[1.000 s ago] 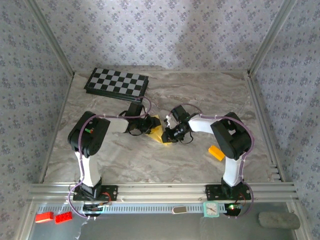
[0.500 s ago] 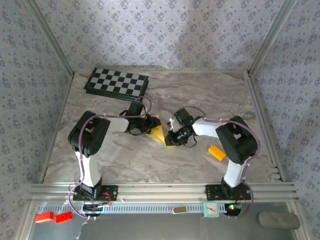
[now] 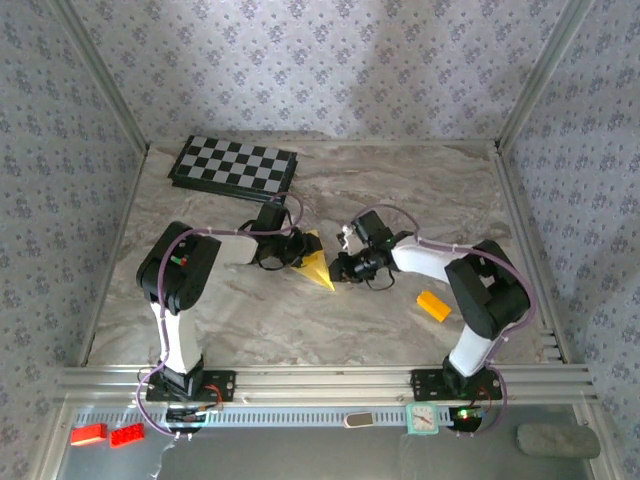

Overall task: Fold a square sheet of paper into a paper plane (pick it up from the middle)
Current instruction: Fourth fold the wing at the center of the table.

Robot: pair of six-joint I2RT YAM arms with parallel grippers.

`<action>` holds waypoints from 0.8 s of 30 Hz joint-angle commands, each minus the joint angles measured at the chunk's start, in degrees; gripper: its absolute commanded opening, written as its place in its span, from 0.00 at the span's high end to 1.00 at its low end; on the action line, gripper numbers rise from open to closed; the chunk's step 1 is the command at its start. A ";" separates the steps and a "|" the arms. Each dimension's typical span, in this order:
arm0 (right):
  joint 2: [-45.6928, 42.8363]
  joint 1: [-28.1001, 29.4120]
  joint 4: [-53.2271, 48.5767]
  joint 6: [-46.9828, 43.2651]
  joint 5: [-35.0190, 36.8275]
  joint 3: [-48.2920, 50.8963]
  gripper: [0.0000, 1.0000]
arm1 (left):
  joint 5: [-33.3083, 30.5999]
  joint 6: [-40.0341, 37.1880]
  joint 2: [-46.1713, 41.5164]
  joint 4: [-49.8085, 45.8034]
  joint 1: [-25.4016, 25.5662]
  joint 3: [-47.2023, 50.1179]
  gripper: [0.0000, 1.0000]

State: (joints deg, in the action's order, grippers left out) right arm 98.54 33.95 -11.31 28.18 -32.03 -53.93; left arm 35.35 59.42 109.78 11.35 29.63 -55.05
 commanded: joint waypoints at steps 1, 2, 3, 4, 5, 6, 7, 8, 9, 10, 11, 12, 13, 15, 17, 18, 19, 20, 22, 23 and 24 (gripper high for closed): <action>2.73 1.30 0.78 1.39 1.07 -3.90 0.82 | -1.14 -0.62 1.19 -2.65 -0.51 -0.41 0.63; 3.41 1.55 0.44 1.35 1.50 -4.60 0.82 | -1.12 -0.54 1.03 -2.65 -0.46 -0.41 0.63; 4.14 1.77 0.24 1.35 1.93 -5.14 0.82 | -1.08 -0.53 0.98 -2.65 -0.47 -0.45 0.63; 4.64 1.86 0.01 1.23 2.25 -5.47 0.82 | -0.99 -0.54 0.90 -2.65 -0.45 -0.50 0.63; 5.19 1.90 -0.18 1.34 2.50 -5.80 0.83 | -0.81 -0.45 0.75 -2.57 -0.51 -0.56 0.63; 5.74 1.94 -0.28 1.35 2.66 -5.98 0.83 | -0.73 -0.44 0.64 -2.57 -0.45 -0.58 0.62; 6.07 1.99 -0.35 1.35 2.89 -6.05 0.83 | -0.65 -0.36 0.54 -2.48 -0.48 -0.62 0.62; 6.43 2.08 -0.38 1.35 3.16 -6.08 0.83 | -0.50 -0.27 0.37 -2.48 -0.44 -0.68 0.62; 6.72 2.08 -0.62 1.34 3.43 -6.10 0.83 | -0.40 -0.14 0.27 -2.31 -0.38 -0.76 0.62; 7.02 2.07 -0.85 1.35 3.57 -5.98 0.83 | -0.29 0.03 0.06 -2.11 -0.44 -0.76 0.62; 7.14 2.15 -1.03 1.35 3.96 -5.92 0.83 | -0.08 0.21 -0.18 -1.75 -0.37 -0.76 0.62; 7.27 2.17 -1.34 1.27 4.44 -5.75 0.83 | 0.11 0.41 -0.42 -1.40 -0.41 -0.76 0.62; 7.37 2.16 -1.74 1.19 4.89 -5.58 0.83 | 0.32 0.52 -0.68 -1.15 -0.44 -0.82 0.62; 7.45 2.09 -2.74 1.00 6.37 -5.18 0.84 | 0.51 0.65 -1.33 -0.49 -0.36 -1.06 0.61; 7.45 2.17 -3.63 0.73 7.42 -4.81 0.84 | 0.59 0.69 -2.29 0.19 -0.51 -1.03 0.60; 7.45 2.06 -4.05 0.58 7.96 -4.61 0.84 | 0.62 0.61 -2.95 0.35 -0.52 -1.05 0.60; 7.50 2.08 -4.58 0.39 8.37 -4.53 0.84 | 0.56 0.52 -3.51 0.58 -0.61 -0.96 0.59; 7.46 2.08 -5.16 0.14 8.81 -4.45 0.84 | 0.45 0.35 -4.17 0.84 -0.71 -0.86 0.58; 7.45 2.07 -5.94 -0.31 9.30 -4.24 0.84 | 0.09 -0.08 -5.40 0.95 -1.08 -0.49 0.57; 7.54 2.03 -6.54 -0.56 9.63 -4.24 0.84 | -0.10 -0.33 -6.06 0.79 -1.23 -0.29 0.56; 7.59 1.99 -7.16 -0.88 9.98 -4.25 0.85 | -0.28 -0.57 -6.64 0.62 -1.45 0.05 0.56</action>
State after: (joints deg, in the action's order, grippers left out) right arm 105.25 35.83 -14.15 28.69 -24.71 -58.76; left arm 35.40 59.83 106.87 11.35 29.12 -55.24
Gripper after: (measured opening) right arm 0.155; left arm 0.437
